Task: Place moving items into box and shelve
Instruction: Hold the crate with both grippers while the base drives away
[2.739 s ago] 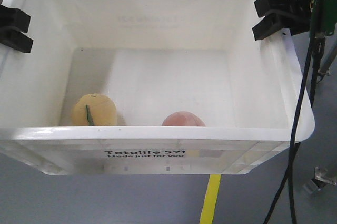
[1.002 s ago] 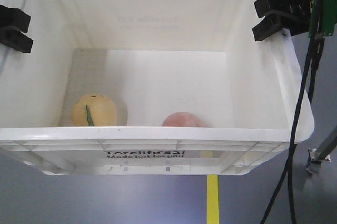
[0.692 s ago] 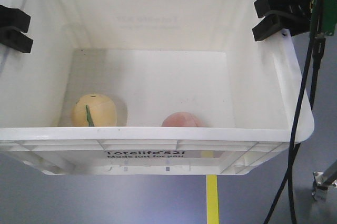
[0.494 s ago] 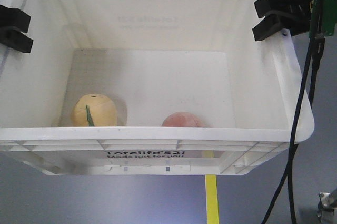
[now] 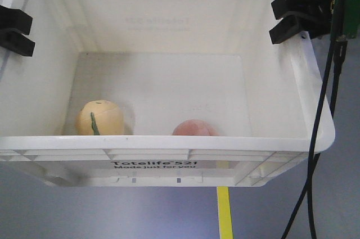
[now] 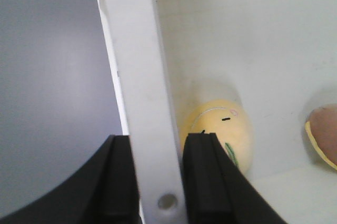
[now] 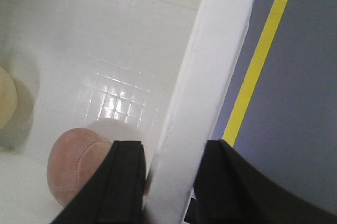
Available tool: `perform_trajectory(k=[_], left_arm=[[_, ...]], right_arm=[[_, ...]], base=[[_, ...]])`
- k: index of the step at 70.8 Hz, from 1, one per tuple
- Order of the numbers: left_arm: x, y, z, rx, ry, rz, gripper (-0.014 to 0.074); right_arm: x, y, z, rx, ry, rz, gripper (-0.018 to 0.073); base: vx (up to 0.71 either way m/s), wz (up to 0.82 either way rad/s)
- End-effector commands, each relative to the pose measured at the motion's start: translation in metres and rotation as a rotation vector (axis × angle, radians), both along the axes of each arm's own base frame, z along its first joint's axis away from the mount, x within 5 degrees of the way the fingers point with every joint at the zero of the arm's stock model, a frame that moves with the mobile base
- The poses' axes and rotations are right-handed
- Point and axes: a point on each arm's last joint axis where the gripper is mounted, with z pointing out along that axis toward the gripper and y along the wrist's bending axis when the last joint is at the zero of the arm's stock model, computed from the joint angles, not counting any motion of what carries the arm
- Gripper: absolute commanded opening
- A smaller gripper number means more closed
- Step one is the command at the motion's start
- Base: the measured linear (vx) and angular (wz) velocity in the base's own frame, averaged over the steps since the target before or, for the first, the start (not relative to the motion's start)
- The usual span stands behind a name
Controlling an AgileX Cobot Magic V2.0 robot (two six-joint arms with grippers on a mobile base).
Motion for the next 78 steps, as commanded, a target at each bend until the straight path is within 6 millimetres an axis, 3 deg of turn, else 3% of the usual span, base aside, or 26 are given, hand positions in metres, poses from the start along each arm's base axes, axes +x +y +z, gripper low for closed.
perform_trajectory(k=[1, 78], left_arm=[[-0.0063, -0.0037, 0.0276, -0.08, -0.169, -0.01, -0.0017], [-0.0062, -0.0036, 0.0276, -0.079, -0.169, -0.01, -0.0017]], right_arm=[[-0.0088, 0.0022, 0.0295, 0.095, -0.159, 0.012, -0.0011], [-0.0089, 0.0024, 0.0295, 0.097, -0.159, 0.013, -0.0011]], base=[[0.53, -0.1], [0.49, -0.32]])
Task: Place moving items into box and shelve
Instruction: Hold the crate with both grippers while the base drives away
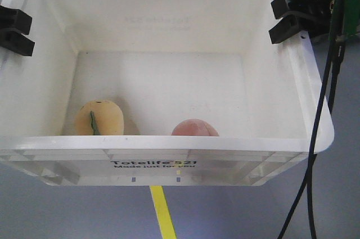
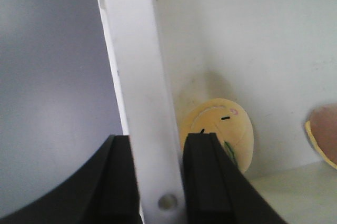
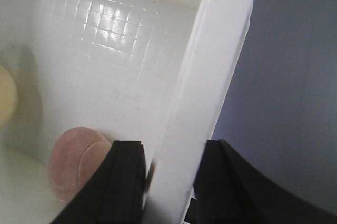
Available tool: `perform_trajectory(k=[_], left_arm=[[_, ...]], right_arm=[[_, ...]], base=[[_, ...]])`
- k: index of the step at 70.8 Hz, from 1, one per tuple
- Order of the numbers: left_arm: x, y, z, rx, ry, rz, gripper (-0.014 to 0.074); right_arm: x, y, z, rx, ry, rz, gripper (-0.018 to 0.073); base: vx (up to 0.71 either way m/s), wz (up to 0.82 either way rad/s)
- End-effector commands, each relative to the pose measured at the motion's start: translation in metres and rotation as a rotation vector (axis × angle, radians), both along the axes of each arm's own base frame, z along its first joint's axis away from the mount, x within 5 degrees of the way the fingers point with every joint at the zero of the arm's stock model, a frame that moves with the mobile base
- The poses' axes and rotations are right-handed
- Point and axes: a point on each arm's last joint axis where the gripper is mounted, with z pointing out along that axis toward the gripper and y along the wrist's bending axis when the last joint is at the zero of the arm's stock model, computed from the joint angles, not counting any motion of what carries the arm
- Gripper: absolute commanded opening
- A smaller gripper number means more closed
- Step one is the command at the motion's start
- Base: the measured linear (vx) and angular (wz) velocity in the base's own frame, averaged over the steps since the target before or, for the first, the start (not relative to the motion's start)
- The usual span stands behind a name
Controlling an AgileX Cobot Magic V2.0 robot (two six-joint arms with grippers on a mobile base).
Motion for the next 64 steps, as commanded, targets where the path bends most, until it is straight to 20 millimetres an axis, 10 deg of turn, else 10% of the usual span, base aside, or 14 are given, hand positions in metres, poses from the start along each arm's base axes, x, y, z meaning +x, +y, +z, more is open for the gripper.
perform_trajectory(k=[1, 64], left_arm=[[-0.0063, -0.0039, 0.0276, -0.083, -0.168, -0.01, -0.0017], [-0.0063, -0.0039, 0.0276, -0.082, -0.168, -0.01, -0.0017]], right_arm=[[-0.0088, 0.0023, 0.0295, 0.095, -0.159, 0.012, -0.0011], [-0.0088, 0.0023, 0.0295, 0.095, -0.159, 0.012, -0.0011]], base=[[0.43, -0.46], [0.37, -0.57]])
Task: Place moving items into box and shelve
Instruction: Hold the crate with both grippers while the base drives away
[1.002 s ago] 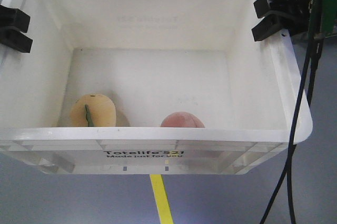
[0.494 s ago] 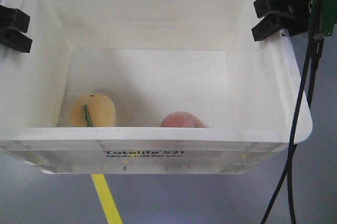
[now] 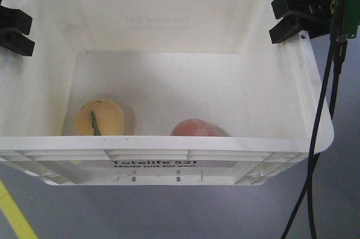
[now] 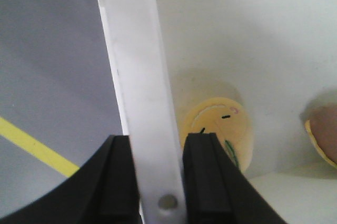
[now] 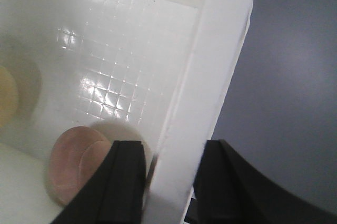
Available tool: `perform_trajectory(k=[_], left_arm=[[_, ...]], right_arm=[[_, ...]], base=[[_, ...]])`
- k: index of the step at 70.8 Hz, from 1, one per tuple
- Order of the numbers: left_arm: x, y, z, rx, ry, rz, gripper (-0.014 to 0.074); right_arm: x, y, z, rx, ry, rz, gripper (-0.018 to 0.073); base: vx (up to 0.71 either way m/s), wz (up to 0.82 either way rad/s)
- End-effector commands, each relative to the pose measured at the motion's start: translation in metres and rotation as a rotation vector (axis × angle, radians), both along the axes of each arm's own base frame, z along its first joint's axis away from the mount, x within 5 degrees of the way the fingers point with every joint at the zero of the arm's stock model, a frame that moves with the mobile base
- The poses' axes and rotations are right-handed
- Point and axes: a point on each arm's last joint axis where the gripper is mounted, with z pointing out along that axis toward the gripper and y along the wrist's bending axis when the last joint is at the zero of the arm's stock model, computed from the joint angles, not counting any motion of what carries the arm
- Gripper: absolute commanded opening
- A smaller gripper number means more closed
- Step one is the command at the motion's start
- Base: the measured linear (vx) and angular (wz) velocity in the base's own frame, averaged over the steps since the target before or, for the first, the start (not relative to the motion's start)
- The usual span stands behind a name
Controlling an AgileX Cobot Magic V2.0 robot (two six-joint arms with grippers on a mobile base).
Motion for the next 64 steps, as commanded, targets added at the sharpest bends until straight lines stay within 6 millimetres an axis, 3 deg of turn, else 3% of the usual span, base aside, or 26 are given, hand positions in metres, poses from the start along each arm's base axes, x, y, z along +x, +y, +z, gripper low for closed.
perform_trajectory(k=[1, 64], left_arm=[[-0.0064, -0.0039, 0.0276, -0.082, -0.167, -0.01, -0.0017], [-0.0064, -0.0039, 0.0276, -0.083, -0.167, -0.01, -0.0017]], right_arm=[[-0.0089, 0.0022, 0.0294, 0.094, -0.159, 0.012, -0.0011], [-0.0096, 0.0021, 0.0289, 0.091, -0.15, 0.015, -0.0011]], base=[[0.33, -0.67], [0.32, -0.55]])
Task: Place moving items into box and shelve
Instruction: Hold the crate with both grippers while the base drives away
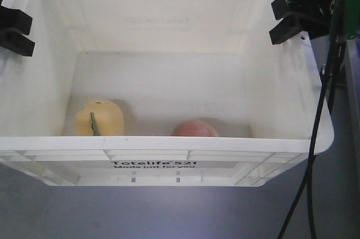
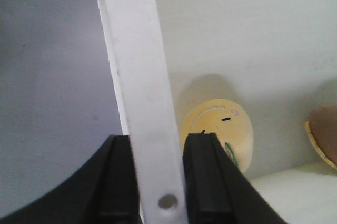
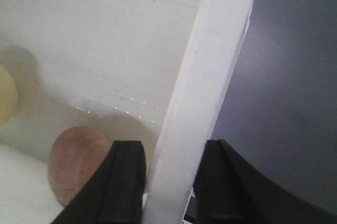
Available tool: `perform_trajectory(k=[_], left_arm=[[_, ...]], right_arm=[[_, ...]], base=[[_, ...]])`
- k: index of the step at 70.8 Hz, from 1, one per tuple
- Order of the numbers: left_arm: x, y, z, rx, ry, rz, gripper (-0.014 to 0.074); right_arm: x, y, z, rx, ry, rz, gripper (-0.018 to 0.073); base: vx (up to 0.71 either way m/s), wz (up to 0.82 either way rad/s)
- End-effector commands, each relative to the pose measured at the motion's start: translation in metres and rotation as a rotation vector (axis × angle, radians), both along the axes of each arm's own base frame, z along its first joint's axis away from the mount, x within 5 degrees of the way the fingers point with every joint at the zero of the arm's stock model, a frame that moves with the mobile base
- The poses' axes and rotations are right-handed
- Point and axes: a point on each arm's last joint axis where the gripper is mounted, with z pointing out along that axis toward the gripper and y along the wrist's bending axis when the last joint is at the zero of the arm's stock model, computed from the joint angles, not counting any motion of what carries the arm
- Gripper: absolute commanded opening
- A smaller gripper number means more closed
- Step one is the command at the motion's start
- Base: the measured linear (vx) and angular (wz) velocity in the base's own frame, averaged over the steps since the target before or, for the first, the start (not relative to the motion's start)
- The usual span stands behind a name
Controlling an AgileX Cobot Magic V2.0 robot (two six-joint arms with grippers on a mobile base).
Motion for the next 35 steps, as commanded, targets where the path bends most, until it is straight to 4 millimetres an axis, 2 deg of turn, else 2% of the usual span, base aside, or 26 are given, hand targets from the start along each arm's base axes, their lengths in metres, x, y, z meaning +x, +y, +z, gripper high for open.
perform_trajectory(k=[1, 35], left_arm=[[-0.0063, -0.0038, 0.0276, -0.082, -0.168, -0.009, -0.0017], [-0.0063, -0.0039, 0.0276, -0.083, -0.168, -0.009, -0.0017]], right_arm=[[-0.0093, 0.0022, 0.0291, 0.093, -0.153, 0.014, -0.0011], [-0.0097, 0.0022, 0.0288, 0.092, -0.148, 0.016, -0.0011]], base=[[0.35, -0.5], [0.38, -0.45]])
